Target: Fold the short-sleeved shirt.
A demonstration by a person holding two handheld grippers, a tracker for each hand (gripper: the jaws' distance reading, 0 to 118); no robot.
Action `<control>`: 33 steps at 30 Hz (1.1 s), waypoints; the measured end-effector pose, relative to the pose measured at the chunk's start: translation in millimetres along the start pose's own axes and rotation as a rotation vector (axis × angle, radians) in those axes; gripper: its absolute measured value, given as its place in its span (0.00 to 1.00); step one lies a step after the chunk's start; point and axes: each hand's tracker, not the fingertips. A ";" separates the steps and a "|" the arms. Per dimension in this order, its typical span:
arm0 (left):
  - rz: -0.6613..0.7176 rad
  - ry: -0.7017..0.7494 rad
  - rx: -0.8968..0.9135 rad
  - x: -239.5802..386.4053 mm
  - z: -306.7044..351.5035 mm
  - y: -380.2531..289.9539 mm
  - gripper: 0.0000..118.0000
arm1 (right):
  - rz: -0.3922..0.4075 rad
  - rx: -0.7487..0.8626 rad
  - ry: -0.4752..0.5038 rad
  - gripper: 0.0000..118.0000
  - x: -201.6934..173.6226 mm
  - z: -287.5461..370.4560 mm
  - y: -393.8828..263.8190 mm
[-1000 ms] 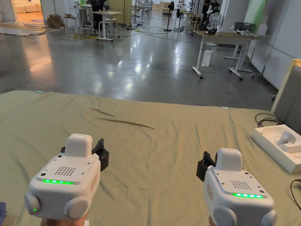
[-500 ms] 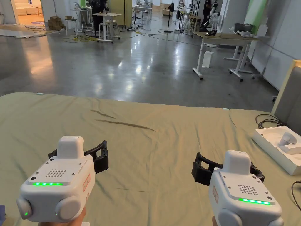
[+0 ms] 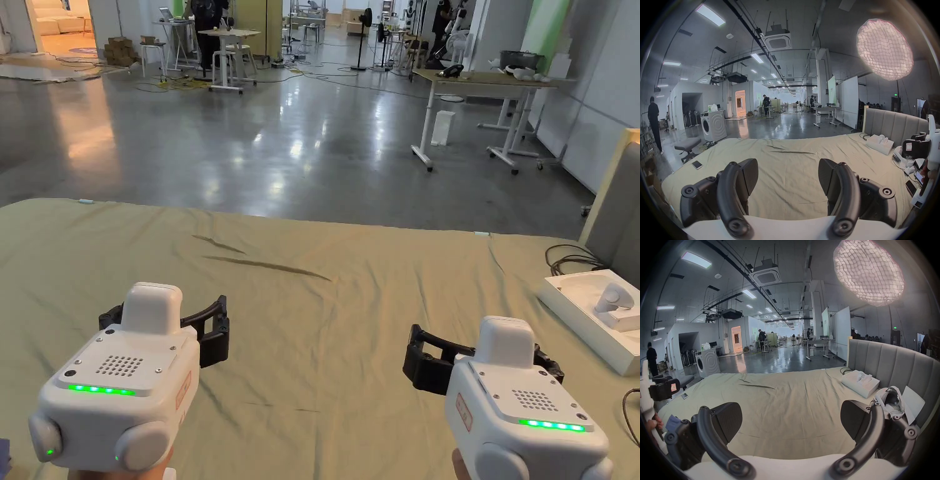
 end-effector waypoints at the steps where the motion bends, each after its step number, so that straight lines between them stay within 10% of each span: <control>1: -0.005 -0.001 -0.002 0.7 0.0 0.6 0.71 | -0.008 -0.007 0.005 1.00 0.7 -0.6 0.2; 10: -0.002 -0.009 0.000 4.1 -0.2 0.3 0.72 | -0.120 0.001 0.093 1.00 4.0 0.7 4.0; 33: 0.003 -0.022 -0.019 2.1 -2.3 -3.9 0.72 | -0.162 -0.132 -0.085 1.00 -16.0 -9.5 21.7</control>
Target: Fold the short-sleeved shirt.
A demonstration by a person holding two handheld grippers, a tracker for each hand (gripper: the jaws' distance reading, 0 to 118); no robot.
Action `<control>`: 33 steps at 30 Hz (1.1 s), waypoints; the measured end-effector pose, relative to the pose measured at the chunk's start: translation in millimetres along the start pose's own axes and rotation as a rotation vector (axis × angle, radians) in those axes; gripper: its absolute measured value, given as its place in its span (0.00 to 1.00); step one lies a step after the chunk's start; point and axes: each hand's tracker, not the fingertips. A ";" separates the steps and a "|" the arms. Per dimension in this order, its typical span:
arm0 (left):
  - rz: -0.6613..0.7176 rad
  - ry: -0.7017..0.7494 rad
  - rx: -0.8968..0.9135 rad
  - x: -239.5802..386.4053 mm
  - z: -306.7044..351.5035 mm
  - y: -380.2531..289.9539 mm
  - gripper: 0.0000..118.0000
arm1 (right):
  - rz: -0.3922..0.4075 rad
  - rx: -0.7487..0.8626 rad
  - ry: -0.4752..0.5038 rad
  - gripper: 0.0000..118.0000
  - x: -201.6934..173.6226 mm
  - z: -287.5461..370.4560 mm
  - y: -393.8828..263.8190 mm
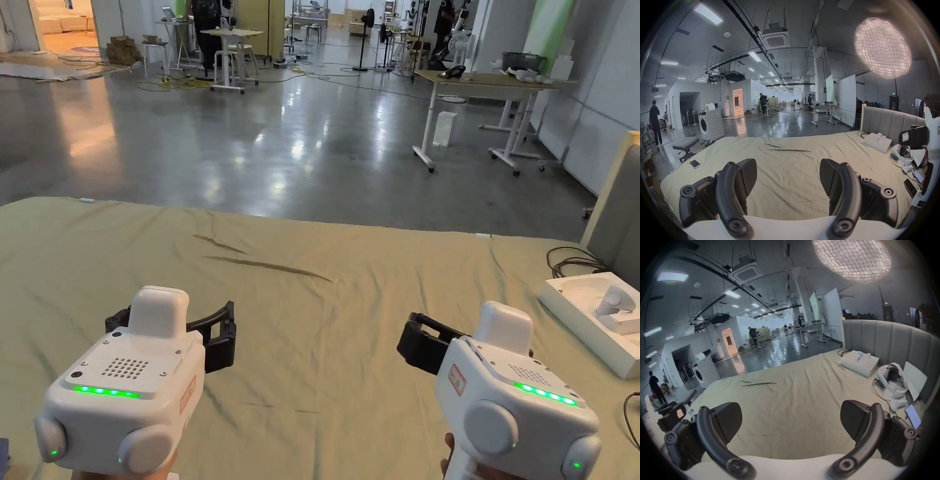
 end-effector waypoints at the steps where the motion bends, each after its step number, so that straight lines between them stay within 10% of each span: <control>1: 0.000 0.000 -0.001 -0.2 -0.2 -0.2 0.72 | 0.011 -0.003 -0.019 1.00 -1.9 -1.2 -0.2; 24: 0.047 -0.030 0.006 -3.6 -5.9 -5.6 0.72 | 0.027 0.042 0.107 0.98 8.2 -4.9 -15.1; 33: 0.161 -0.067 0.011 -11.0 -8.3 -4.5 0.72 | 0.144 0.144 0.016 1.00 1.3 -1.9 -17.1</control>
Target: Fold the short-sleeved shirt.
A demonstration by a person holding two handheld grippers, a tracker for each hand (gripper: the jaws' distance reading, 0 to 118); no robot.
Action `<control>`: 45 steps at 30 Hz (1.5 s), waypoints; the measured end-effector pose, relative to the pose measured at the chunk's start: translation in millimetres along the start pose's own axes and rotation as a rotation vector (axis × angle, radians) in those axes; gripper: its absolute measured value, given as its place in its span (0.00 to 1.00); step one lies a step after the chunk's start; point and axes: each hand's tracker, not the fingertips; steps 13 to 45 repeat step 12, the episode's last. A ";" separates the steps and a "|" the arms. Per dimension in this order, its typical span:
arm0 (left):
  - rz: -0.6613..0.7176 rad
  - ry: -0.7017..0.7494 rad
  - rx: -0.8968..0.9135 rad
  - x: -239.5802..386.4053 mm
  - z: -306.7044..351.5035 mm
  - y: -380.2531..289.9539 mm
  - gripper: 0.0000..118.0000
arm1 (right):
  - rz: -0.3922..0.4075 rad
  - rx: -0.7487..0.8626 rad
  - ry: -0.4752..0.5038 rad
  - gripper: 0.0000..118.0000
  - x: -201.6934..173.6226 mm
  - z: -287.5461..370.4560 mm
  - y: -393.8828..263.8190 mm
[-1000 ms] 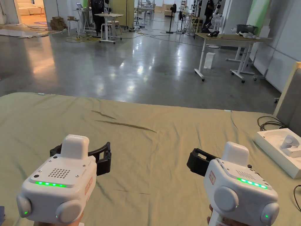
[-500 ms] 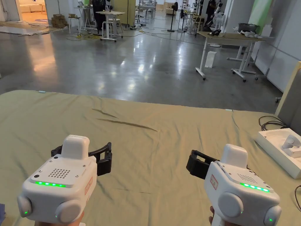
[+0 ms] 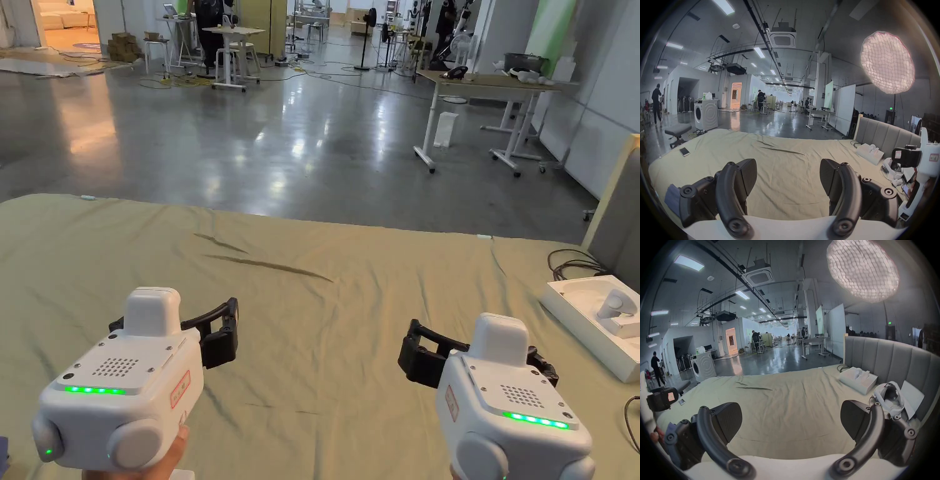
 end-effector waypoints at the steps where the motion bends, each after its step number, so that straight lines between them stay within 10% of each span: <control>1: 0.010 -0.012 0.009 -1.6 0.2 -0.9 0.72 | 0.019 0.020 -0.021 1.00 -2.3 -0.7 -0.8; 11: -0.190 0.073 0.021 12.4 4.8 -5.6 0.72 | 0.087 0.113 -0.015 1.00 -6.4 9.3 -12.6; 45: -0.192 0.078 0.019 13.2 5.5 -6.1 0.72 | 0.109 0.115 -0.019 1.00 -7.3 10.9 -13.1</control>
